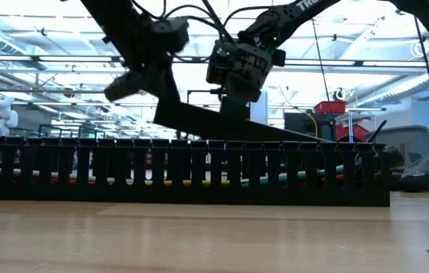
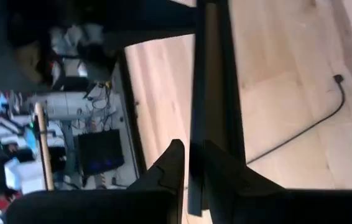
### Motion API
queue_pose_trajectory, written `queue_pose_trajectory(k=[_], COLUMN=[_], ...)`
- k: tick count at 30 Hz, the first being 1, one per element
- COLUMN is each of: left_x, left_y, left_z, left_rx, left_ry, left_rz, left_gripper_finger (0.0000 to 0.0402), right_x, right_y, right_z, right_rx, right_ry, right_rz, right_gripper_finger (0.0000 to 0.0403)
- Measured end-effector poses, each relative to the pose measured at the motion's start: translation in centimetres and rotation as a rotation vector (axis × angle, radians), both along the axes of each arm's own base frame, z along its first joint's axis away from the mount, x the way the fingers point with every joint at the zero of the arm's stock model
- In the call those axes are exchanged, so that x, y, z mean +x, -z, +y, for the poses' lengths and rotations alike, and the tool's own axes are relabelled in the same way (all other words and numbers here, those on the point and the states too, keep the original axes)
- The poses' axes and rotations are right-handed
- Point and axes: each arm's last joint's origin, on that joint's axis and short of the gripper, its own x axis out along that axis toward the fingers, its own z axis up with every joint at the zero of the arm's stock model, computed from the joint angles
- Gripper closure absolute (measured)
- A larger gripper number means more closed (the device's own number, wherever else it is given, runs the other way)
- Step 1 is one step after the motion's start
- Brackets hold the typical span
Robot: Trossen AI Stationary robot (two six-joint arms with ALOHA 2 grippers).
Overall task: Ziptie cables
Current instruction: Close the black cable duct
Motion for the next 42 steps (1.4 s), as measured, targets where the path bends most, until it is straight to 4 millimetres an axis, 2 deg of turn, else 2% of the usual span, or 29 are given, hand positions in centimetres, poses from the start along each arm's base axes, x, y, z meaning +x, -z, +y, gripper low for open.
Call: queue_pose_trajectory(k=[4,6,8,12,16,19,23,28,30,32,35,39,42], left_x=[-1.3,-1.8,-2.8,-4.2,-6.4,-8.0,-10.4,-12.7,-13.3,-13.5,-13.3,-12.1,-10.1], left_y=[-1.6,-3.4,-3.9,-5.9,-8.0,-9.4,-11.4,-12.5,-12.4,-11.9,-10.4,-6.9,-3.5], left_z=[0.7,1.2,1.5,2.5,3.4,3.8,3.8,3.6,3.6,3.4,3.1,2.5,2.0], left_rx=[-0.012,0.020,0.097,0.119,0.076,0.009,-0.162,-0.403,-0.457,-0.530,-0.655,-0.838,-1.000], left_ry=[-0.096,-0.172,-0.226,-0.295,-0.379,-0.433,-0.452,-0.424,-0.421,-0.405,-0.366,-0.249,-0.230], left_rz=[-0.073,-0.172,-0.173,-0.267,-0.403,-0.530,-0.727,-0.853,-0.859,-0.855,-0.836,-0.724,-0.677], left_gripper_finger=[0.0354,0.0354,0.0354,0.0354,0.0354,0.0354,0.0354,0.0354,0.0353,0.0353,0.0353,0.0353,0.0353], right_x=[0.3,0.1,0.1,0.0,-0.1,0.1,-0.3,-1.2,-2.0,-3.1,-4.9,-7.3,-9.1], right_y=[0.0,1.3,2.7,0.7,2.0,0.9,1.1,-3.1,-4.7,-7.3,-10.9,-14.5,-15.8], right_z=[-0.1,0.0,0.1,0.3,0.8,1.0,0.7,0.1,-0.2,-0.4,-0.3,1.9,4.4], right_rx=[-0.012,-0.011,-0.022,-0.029,-0.029,-0.023,-0.016,-0.112,-0.172,-0.222,-0.236,-0.207,-0.254], right_ry=[0.018,0.029,0.030,0.017,-0.002,-0.009,0.026,0.084,0.119,0.180,0.275,0.350,0.365], right_rz=[-0.022,0.041,0.102,0.056,0.117,0.069,0.107,0.008,-0.011,-0.052,-0.120,-0.148,-0.076], right_gripper_finger=[0.0308,0.0306,0.0305,0.0304,0.0317,0.0328,0.0326,0.0310,0.0303,0.0297,0.0290,0.0289,0.0289])
